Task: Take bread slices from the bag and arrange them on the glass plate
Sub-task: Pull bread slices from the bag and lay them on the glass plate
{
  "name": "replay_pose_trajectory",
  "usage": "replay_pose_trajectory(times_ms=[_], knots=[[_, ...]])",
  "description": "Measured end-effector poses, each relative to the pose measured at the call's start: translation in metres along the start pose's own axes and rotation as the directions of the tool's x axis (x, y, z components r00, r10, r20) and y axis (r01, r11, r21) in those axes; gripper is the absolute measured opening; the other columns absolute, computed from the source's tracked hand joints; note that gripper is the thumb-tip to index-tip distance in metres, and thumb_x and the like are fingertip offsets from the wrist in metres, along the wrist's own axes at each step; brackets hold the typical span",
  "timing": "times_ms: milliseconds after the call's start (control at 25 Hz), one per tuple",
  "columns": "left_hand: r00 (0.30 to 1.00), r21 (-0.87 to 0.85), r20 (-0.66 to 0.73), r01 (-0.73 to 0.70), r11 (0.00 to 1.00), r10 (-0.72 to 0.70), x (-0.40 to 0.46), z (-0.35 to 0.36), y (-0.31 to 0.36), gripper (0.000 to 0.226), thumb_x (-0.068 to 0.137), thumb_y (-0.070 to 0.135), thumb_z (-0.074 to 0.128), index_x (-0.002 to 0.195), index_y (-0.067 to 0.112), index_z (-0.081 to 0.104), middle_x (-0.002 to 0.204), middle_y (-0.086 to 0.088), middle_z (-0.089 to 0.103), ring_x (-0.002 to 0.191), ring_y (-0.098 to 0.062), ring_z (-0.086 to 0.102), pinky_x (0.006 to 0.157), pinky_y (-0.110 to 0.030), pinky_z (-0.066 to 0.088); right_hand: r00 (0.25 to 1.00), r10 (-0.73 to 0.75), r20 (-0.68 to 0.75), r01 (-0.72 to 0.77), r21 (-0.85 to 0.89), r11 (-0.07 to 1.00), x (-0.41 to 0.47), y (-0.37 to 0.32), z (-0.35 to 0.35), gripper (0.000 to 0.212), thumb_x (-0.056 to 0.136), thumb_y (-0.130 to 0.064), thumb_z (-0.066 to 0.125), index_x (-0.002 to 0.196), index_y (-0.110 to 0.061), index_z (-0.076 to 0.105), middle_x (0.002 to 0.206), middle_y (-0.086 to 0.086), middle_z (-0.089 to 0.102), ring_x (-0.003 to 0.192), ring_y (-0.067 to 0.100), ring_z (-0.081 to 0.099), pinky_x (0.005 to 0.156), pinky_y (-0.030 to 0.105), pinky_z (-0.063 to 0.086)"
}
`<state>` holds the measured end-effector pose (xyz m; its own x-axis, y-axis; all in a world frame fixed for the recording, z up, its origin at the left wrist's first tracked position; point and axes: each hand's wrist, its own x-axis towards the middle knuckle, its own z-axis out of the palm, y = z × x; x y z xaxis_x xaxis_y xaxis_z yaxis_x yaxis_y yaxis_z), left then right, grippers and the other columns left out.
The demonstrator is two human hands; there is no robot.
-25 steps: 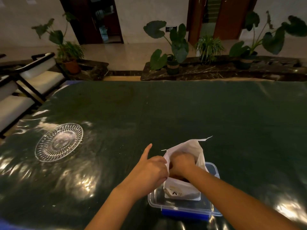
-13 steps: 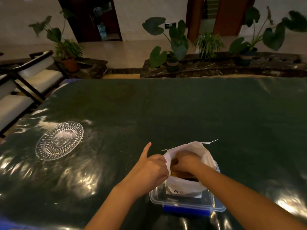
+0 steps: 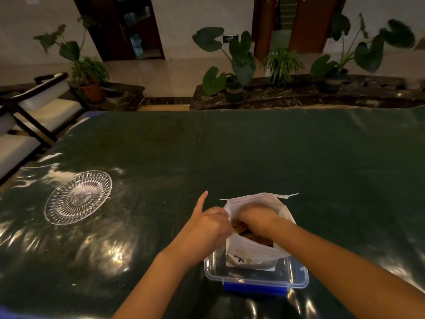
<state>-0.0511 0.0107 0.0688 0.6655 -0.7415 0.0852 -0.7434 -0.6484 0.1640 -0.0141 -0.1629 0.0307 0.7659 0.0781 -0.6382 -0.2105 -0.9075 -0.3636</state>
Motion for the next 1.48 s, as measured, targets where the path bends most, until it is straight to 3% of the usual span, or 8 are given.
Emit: replay_pose_trajectory(times_ms=[200, 360, 600, 760, 960, 1200, 1360, 1480], knots=[[0.999, -0.029, -0.031, -0.017, 0.999, 0.017, -0.003, 0.000, -0.005, 0.011, 0.084, 0.023, 0.063, 0.089, 0.029, 0.069, 0.095, 0.009, 0.070, 0.110, -0.005, 0.053, 0.104, -0.030, -0.030, 0.997, -0.076, -0.003, 0.074, -0.182, 0.981, -0.037, -0.005, -0.023, 0.032, 0.090, -0.029, 0.050, 0.118, -0.014, 0.053, 0.124, 0.009, 0.056, 0.115, 0.027, 0.050, 0.105, 0.041, 0.036], [0.998, -0.048, -0.052, -0.024, 0.999, 0.021, -0.005, 0.003, -0.009, 0.008, 0.083, 0.027, 0.062, 0.087, 0.032, 0.067, 0.091, 0.012, 0.069, 0.103, 0.000, 0.055, 0.109, -0.037, -0.019, 0.972, -0.230, -0.052, 0.201, -0.327, 0.924, -0.067, -0.003, -0.038, 0.039, 0.081, -0.047, 0.057, 0.110, -0.020, 0.059, 0.108, 0.004, 0.063, 0.098, 0.023, 0.060, 0.091, 0.038, 0.050], [0.994, -0.096, -0.108, 0.018, 0.995, -0.029, -0.004, 0.005, -0.012, 0.014, 0.079, 0.025, 0.064, 0.092, 0.031, 0.066, 0.094, 0.011, 0.070, 0.099, 0.002, 0.057, 0.113, -0.041, 0.000, 0.780, -0.494, -0.384, 0.394, -0.313, 0.864, -0.097, 0.022, -0.086, 0.017, 0.082, -0.022, 0.060, 0.097, -0.027, 0.067, 0.090, -0.008, 0.069, 0.081, 0.006, 0.062, 0.075, 0.027, 0.055], [0.947, -0.430, -0.189, 0.158, 0.889, -0.260, 0.002, -0.003, -0.010, 0.041, 0.078, 0.031, 0.068, 0.117, 0.037, 0.055, 0.117, 0.019, 0.057, 0.112, 0.009, 0.046, 0.108, -0.040, 0.036, 0.755, -0.534, -0.381, 0.489, -0.215, 0.845, -0.102, 0.022, -0.115, 0.019, 0.080, -0.024, 0.065, 0.098, -0.029, 0.068, 0.089, -0.015, 0.066, 0.080, 0.000, 0.061, 0.069, 0.016, 0.051], [0.911, -0.680, -0.096, 0.234, 0.695, -0.402, 0.038, -0.046, -0.007, 0.097, 0.058, 0.054, 0.075, 0.131, 0.061, 0.012, 0.146, 0.020, 0.029, 0.133, 0.002, 0.025, 0.103, -0.020, 0.027, 0.688, -0.668, -0.285, 0.606, -0.282, 0.744, -0.105, -0.006, -0.148, 0.020, 0.079, -0.024, 0.066, 0.099, -0.027, 0.068, 0.090, -0.013, 0.066, 0.082, 0.001, 0.061, 0.069, 0.014, 0.050], [0.879, -0.843, -0.187, 0.086, 0.531, -0.439, 0.039, -0.078, -0.025, 0.032, 0.070, 0.022, 0.075, 0.093, 0.043, 0.065, 0.088, 0.021, 0.071, 0.085, 0.001, 0.065, 0.066, -0.015, 0.051, 0.576, -0.794, -0.193, 0.735, -0.302, 0.607, -0.109, -0.060, -0.184, 0.018, 0.077, -0.026, 0.068, 0.093, -0.030, 0.068, 0.087, -0.018, 0.065, 0.086, -0.007, 0.057, 0.070, 0.003, 0.046], [0.797, -0.911, -0.243, 0.009, 0.413, -0.553, 0.007, -0.089, -0.037, 0.022, 0.069, 0.024, 0.077, 0.085, 0.038, 0.070, 0.082, 0.017, 0.074, 0.078, 0.000, 0.068, 0.061, -0.013, 0.051, 0.545, -0.821, -0.171, 0.804, -0.171, 0.569, -0.105, -0.103, -0.181, 0.021, 0.075, -0.028, 0.070, 0.095, -0.033, 0.068, 0.090, -0.017, 0.067, 0.086, -0.010, 0.059, 0.068, 0.002, 0.046], [0.735, -0.961, -0.214, -0.042, 0.273, -0.644, -0.031, -0.103, -0.060, 0.030, 0.061, 0.028, 0.076, 0.090, 0.028, 0.069, 0.084, 0.008, 0.076, 0.081, -0.009, 0.070, 0.060, -0.019, 0.054, 0.531, -0.769, -0.356, 0.834, 0.058, 0.549, -0.096, -0.126, -0.154, 0.041, 0.074, -0.032, 0.070, 0.111, -0.041, 0.057, 0.100, -0.022, 0.061, 0.094, -0.010, 0.057, 0.066, 0.003, 0.048]])
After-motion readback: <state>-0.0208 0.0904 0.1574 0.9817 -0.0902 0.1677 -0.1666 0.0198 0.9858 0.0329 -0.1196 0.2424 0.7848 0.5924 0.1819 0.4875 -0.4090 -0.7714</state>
